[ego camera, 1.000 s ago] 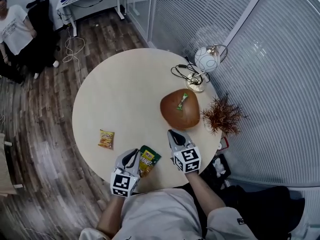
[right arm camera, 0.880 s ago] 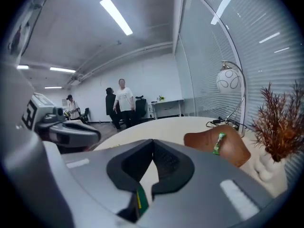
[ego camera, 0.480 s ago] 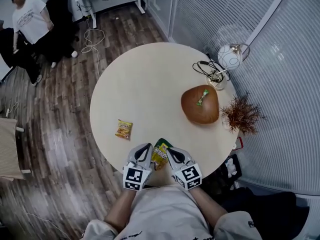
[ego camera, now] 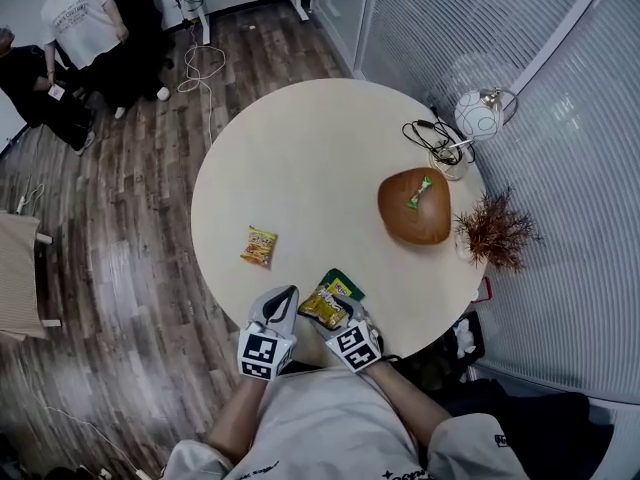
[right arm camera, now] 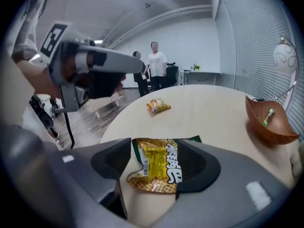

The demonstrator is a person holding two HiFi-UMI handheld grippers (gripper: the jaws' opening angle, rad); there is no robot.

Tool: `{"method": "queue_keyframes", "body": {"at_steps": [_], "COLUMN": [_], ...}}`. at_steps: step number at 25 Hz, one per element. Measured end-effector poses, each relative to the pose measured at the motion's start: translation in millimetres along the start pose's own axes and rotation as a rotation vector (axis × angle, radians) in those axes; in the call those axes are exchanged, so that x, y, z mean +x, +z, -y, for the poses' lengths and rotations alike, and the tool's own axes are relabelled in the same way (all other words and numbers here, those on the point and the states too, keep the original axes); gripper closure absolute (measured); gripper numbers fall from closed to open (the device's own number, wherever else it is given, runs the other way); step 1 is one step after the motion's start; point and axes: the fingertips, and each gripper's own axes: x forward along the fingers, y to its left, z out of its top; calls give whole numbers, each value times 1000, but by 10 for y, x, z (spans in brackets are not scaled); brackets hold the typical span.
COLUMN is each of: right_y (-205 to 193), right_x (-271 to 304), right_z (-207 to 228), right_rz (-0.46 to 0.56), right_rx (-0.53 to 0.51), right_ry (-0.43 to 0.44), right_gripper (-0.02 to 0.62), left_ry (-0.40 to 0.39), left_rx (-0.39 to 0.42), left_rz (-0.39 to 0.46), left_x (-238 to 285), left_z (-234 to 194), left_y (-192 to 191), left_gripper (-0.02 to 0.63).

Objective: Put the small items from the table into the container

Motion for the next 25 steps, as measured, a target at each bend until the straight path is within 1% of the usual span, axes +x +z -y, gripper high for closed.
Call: {"method": "queue_keyframes", "body": {"at_steps": [3,4,5,7,8,9,12,13,16,21,25], "right_y": [-206,-264,-323,-448,-501,-536,-573,-573,-558,-481,-292], "right_x": [186,232,268,320,338,350,359,356,334,211,7], "right_z": [-60,-71,-79,-88,-85,-77,-60,-61,-83,-23,95], "right_rz": [-108,-138,-169,-231,-253,-263,-279,-288,-294,-237,-158], "right_rx": [-41,-55,-73,-112,-125,-135,-163,-171,-169,-151,-148], "right_ry": [-5,-4,-5,-11,-19,-29,-45,-43,-25,-22,-47], "right_gripper": [304,316,333,398,421,427,440,455,550,581,584], "left_ry": [24,32,40,54,60,66,76,76,73,53,32], "left_rx": [-13,-18,-24,-35,-40,-44,-52,-52,-51,-44,-36], "left_rz": [-9,-14,-18,-28,-32,-36,-42,-43,-47,-48,-48], "left_x": [-105,-138,-168,-220,-240,-256,-269,-265,-247,-151,-19], "left_z": [-61,-80,-96,-124,-134,-140,-134,-131,-128,-65,21], "left_y": [-52,-74,-98,-147,-171,-194,-241,-244,-242,-233,-222], "left_gripper": [618,618,618,618,618,618,618,618,618,618,618]}}
